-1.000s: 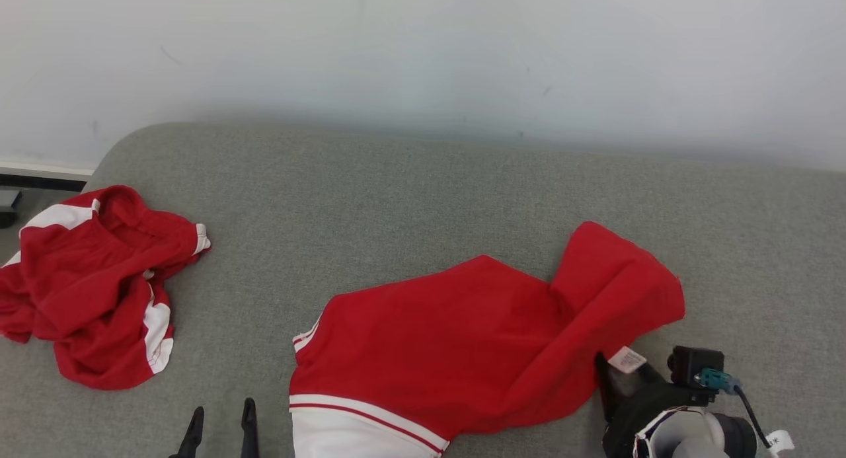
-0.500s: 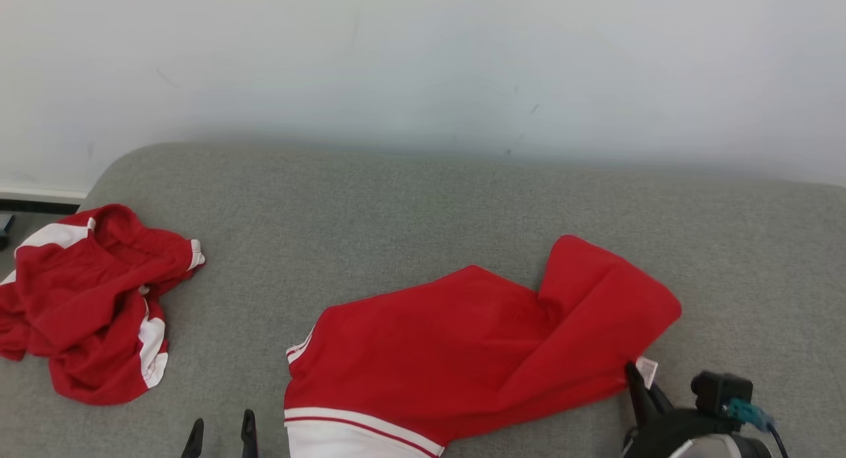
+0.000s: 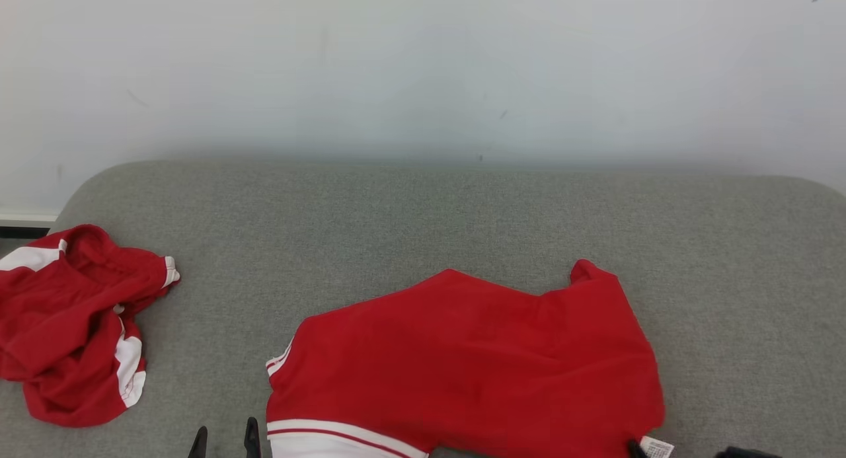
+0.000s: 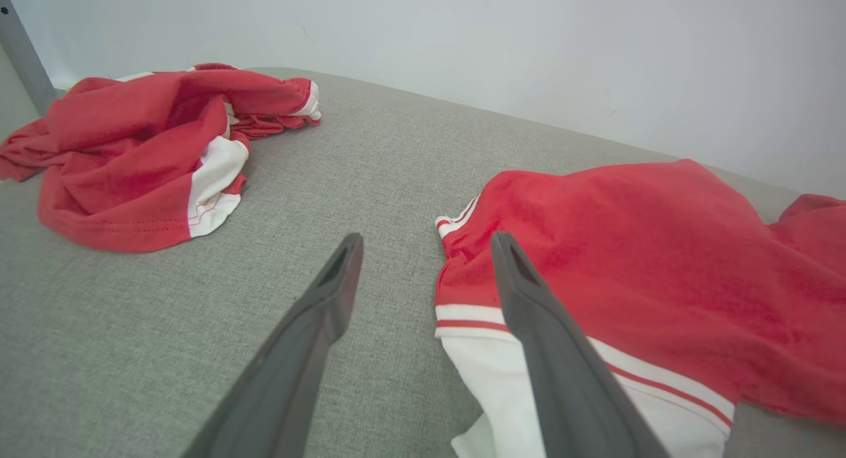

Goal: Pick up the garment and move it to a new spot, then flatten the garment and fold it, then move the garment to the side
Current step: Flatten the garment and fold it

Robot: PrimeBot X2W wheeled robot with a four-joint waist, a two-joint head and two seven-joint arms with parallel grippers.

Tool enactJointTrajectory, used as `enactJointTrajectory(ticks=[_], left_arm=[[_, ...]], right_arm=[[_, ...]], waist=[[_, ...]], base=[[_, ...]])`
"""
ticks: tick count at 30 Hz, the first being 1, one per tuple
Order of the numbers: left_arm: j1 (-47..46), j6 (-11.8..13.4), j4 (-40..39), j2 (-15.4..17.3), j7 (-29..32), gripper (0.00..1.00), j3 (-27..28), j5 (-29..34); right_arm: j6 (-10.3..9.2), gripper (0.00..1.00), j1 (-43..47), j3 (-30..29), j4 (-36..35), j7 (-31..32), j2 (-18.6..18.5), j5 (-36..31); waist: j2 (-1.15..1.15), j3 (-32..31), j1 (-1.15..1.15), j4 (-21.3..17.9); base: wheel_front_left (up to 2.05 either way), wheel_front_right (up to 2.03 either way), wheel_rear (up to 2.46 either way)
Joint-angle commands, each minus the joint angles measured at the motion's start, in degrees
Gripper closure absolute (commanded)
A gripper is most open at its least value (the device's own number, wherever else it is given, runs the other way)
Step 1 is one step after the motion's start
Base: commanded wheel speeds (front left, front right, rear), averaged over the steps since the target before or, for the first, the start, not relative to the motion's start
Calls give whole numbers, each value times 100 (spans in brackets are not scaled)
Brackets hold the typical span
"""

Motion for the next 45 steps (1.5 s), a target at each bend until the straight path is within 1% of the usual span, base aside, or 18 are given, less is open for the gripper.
enactJointTrajectory(ticks=[1, 4, 7, 8, 10, 13, 14, 19, 27, 28, 29, 33, 37, 39, 42, 44, 45], left_arm=[[22, -23, 19, 10, -29, 0, -4, -14], [-36, -29, 45, 25, -31, 0, -1, -17], [-35, -32, 65, 22, -33, 0, 20, -27], [-29, -29, 72, 15, -33, 0, 18, -26], [-19, -34, 83, -3, -33, 0, 13, -23], [-23, -29, 80, -24, -35, 0, 24, -23], [-23, -29, 80, -24, -35, 0, 24, -23], [-69, -48, 82, -36, -35, 0, 22, 7], [-96, -60, 60, -21, -31, 0, 93, 16], [-92, -59, 56, -17, -31, 0, 107, 16], [-87, -58, 52, -17, -31, 0, 117, 17], [-53, -40, 34, -22, -31, 0, 153, 28], [-43, -59, 25, -41, -31, 0, 169, 36], [-33, -59, 12, -60, -31, 0, 183, 44], [-29, -74, 0, -98, -31, 0, 198, 55], [-40, -84, 7, -114, -31, 0, 212, 62], [-52, -87, 14, -124, -31, 0, 220, 69]], right_arm=[[-13, 0, 51, -116, -206, 57, 48, -171], [-13, 0, 163, -458, -629, 160, 109, -410], [-13, 0, 62, -689, -827, 267, 141, -598], [-13, 0, 4, -746, -834, 299, 150, -644], [-13, 0, -109, -803, -759, 323, 51, -880], [-13, 0, -393, -888, -414, 244, -15, -1037], [-13, 0, -393, -888, -414, 244, -15, -1037], [-13, 0, -947, -908, 646, 44, -184, -1211], [-13, 0, -1647, -820, 2434, -368, -188, -1110], [-13, 58, -1729, -784, 2578, -439, -188, -1080], [-13, 100, -1801, -730, 2679, -571, -193, -1037], [-13, 100, -1987, -525, 2864, -1018, -306, -980], [-13, 100, -2077, -383, 2564, -1327, -382, -970], [-13, 100, -2015, -310, 2271, -1356, -350, -937], [-13, 100, -1840, -265, 1915, -1128, -368, -890], [-13, 100, -1801, -208, 1662, -1122, -434, -1086], [-13, 100, -1776, -129, 1532, -1135, -409, -1193]], waist=[[0, -8, 0, 11], [0, -19, 0, 30], [0, -27, 0, 41], [0, -30, 0, 49], [0, -31, 0, 65], [0, -14, 0, 74], [0, -14, 0, 74], [0, 23, 0, 138], [0, 81, 0, 185], [0, 81, 0, 183], [0, 81, 0, 180], [0, 77, 0, 152], [0, 71, 0, 157], [0, 93, 0, 156], [0, 144, 0, 163], [0, 179, 0, 169], [0, 194, 0, 172]], base=[[0, 0, 0], [0, 0, 0], [0, 0, 0], [0, 0, 0], [0, 0, 0], [0, 0, 0], [0, 0, 0], [0, 0, 0], [0, 0, 0], [0, 0, 0], [0, 0, 0], [0, 0, 0], [0, 0, 0], [0, 0, 0], [0, 0, 0], [0, 0, 0], [0, 0, 0]])
